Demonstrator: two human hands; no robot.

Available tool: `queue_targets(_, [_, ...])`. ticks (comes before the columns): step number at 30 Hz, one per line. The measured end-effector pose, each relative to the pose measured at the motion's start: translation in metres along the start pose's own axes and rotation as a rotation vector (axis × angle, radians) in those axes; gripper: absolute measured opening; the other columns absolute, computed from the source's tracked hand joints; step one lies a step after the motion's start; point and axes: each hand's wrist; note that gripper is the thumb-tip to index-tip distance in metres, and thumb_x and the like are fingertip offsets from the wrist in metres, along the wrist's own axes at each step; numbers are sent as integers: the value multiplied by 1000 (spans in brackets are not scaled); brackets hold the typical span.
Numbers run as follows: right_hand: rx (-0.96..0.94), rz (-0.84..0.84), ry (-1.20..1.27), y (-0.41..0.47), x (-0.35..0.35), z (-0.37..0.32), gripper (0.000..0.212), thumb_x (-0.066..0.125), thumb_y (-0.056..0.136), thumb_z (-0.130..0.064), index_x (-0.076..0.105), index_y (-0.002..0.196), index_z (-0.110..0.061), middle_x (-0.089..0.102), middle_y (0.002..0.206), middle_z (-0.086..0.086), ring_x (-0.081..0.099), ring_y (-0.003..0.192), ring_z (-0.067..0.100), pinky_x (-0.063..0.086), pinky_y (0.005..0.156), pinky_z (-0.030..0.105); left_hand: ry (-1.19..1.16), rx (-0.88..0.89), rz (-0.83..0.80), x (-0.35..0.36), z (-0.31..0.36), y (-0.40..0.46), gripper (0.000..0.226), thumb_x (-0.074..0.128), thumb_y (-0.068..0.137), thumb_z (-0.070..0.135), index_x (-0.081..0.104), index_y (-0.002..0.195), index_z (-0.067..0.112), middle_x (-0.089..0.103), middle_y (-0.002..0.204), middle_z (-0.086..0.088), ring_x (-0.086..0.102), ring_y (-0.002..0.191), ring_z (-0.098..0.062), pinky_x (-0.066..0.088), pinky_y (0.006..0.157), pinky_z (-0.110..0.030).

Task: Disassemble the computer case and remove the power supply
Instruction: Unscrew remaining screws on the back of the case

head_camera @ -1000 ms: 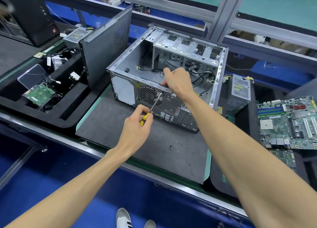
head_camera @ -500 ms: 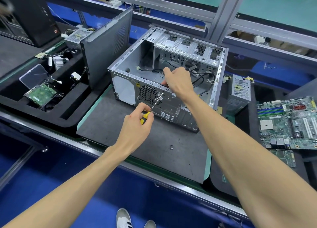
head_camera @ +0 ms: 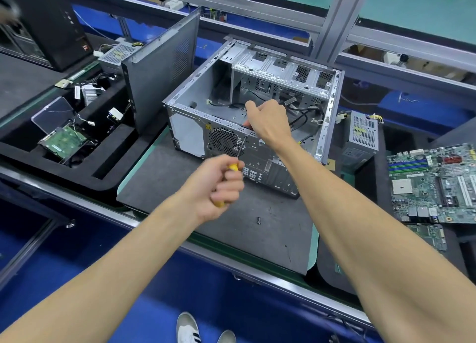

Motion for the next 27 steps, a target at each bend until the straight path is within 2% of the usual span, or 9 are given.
queue_targets(3, [-6, 12, -11, -1, 1, -1, 52, 44, 88, -32, 65, 54, 2, 66, 50, -13, 54, 49, 16, 42, 53, 23, -152, -116, -29, 6, 13, -7, 17, 52, 98, 18, 51, 82, 11, 32, 56, 4, 25, 31, -7, 18, 23, -19])
queue_targets(7, [-17, 34, -22, -2, -1, 0, 51, 45, 87, -33, 45, 41, -13, 75, 68, 7, 54, 54, 25, 52, 58, 31, 1253, 571, 513, -2, -9, -10, 24, 54, 99, 32, 39, 94, 14, 49, 65, 1, 48, 57, -22, 35, 52, -35])
queue_targets(9, [-19, 31, -32, -4, -2, -1, 47, 44, 87, -33, 47, 46, -11, 75, 74, 13, 51, 54, 25, 55, 62, 36, 1484, 767, 612, -6, -15, -7, 24, 52, 100, 33, 37, 95, 16, 49, 63, 2, 48, 60, -27, 33, 56, -38])
queue_targets(11, [-29, 32, -42, -6, -2, -3, 44, 43, 86, -33, 47, 48, -11, 75, 74, 15, 48, 53, 24, 56, 64, 37, 1320, 687, 573, -4, -11, -5, 25, 55, 98, 32, 39, 89, 14, 50, 64, 1, 49, 57, -22, 32, 52, -34])
queue_targets(15, [-48, 62, -60, -10, -4, -4, 44, 43, 88, -33, 42, 50, -11, 71, 68, 19, 42, 54, 22, 54, 65, 40, 159, 63, 179, 8, 10, -4, 23, 46, 98, 20, 41, 76, 15, 45, 58, -2, 27, 37, -10, 16, 31, -15])
queue_targets(17, [-53, 59, -56, -11, -4, -4, 45, 44, 89, -32, 38, 49, -11, 71, 73, 23, 43, 54, 22, 54, 64, 40, 286, 115, 248, 6, 8, -3, 18, 39, 94, 13, 44, 76, 14, 51, 60, -4, 33, 39, -12, 21, 35, -15])
queue_targets(23, [-65, 71, -42, -12, -2, -4, 47, 44, 89, -33, 36, 48, -12, 72, 69, 18, 46, 55, 26, 52, 62, 36, 1550, 831, 562, -9, -18, -11, 24, 62, 94, 31, 39, 91, 24, 57, 78, 8, 54, 66, -23, 39, 58, -37])
queue_targets(25, [-69, 68, -46, -12, -3, -4, 47, 44, 89, -33, 38, 47, -11, 73, 75, 20, 51, 59, 28, 53, 66, 35, 1407, 814, 482, -3, -17, -11, 26, 68, 91, 33, 44, 94, 25, 57, 72, 6, 58, 60, -22, 43, 54, -34])
queue_targets(27, [-74, 65, -46, -12, -3, -4, 49, 44, 90, -32, 36, 46, -12, 73, 75, 21, 57, 61, 33, 52, 66, 35, 863, 545, 356, 10, -12, -8, 27, 70, 91, 34, 51, 101, 19, 58, 68, 0, 54, 42, -20, 41, 43, -28])
Point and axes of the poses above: each hand's wrist, its own y-axis towards the middle knuckle, its own x-axis out of the palm, z = x × y
